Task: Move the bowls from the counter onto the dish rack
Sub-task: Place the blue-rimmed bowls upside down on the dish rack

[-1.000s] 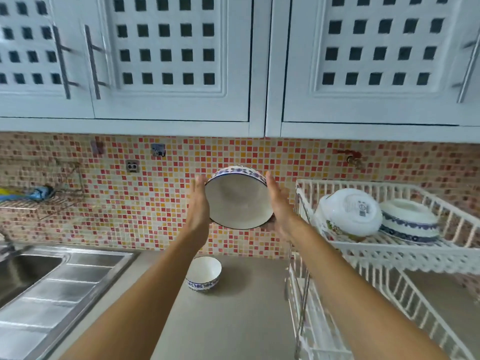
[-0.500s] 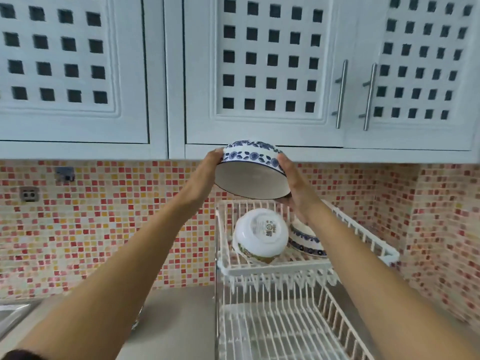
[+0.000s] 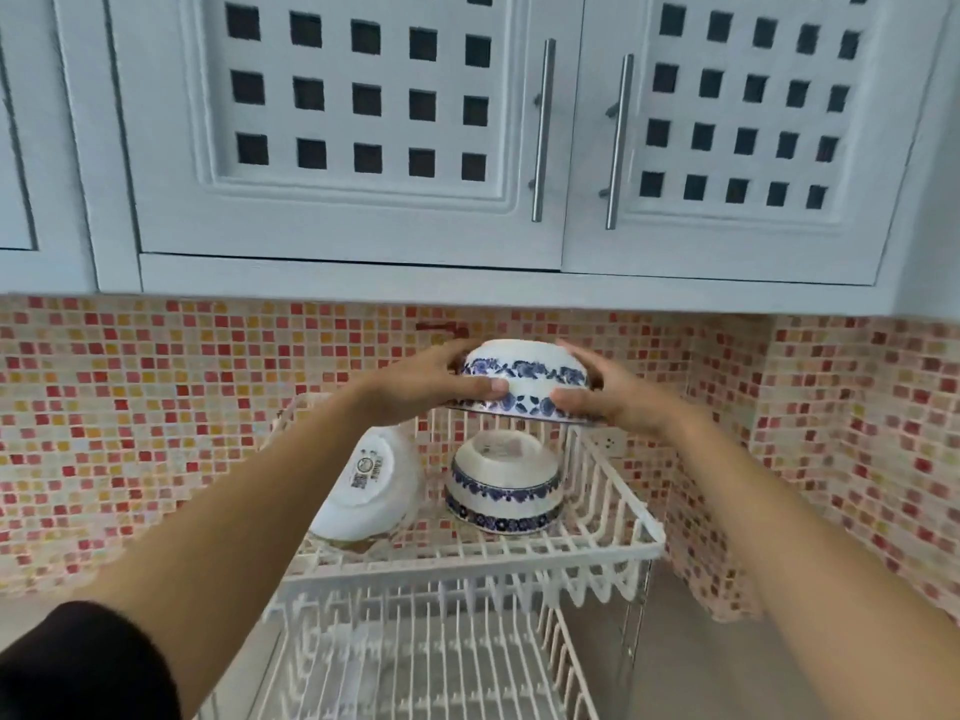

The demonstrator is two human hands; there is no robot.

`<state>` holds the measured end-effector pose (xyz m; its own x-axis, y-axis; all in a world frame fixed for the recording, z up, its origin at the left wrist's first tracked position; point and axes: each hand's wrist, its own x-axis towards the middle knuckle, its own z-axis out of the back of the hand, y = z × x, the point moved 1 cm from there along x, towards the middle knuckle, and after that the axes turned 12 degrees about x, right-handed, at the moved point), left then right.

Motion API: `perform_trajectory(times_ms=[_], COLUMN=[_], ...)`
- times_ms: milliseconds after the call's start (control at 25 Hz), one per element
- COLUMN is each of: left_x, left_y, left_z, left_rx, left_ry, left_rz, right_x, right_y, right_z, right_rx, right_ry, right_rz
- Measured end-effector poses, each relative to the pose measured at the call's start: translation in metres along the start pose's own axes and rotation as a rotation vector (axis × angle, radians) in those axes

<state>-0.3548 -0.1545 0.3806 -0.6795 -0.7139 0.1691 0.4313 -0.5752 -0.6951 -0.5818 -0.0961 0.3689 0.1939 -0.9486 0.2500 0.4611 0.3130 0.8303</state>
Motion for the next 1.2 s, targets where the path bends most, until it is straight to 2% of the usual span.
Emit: perform_trajectory(times_ms=[160, 320, 600, 800, 1040, 1200], left_x=[0.017, 0.034, 0.054, 0.055, 0.049, 0.04], left_y=[0.006, 0.015, 0.025, 0.03, 0.032, 0.026], left_z=[-0.012, -0.021, -0.036, -0.045, -0.047, -0.048], left_rx=[0.239, 0.42, 0.841, 0.925, 0.918, 0.981], left_ry=[0.074, 0.114, 0.225, 0.271, 0.29, 0.277], left_rz=[0.079, 0.153, 0.299, 0.341, 0.399, 0.337], right_x=[0.019, 0.035, 0.049, 0.048, 0.05, 0.046], right_y=[-0.037, -0.059, -0.072, -0.08, -0.074, -0.058], right_z=[0.005, 0.001, -0.002, -0.012, -0.017, -0.021], right_rx=[0.012, -0.13, -0.365, -0.451, -0.463, -0.498], right_ry=[0.098, 0.093, 0.195, 0.23, 0.246, 0.259], right_rz=[-0.038, -0.023, -0.026, -0.099, -0.17, -0.231])
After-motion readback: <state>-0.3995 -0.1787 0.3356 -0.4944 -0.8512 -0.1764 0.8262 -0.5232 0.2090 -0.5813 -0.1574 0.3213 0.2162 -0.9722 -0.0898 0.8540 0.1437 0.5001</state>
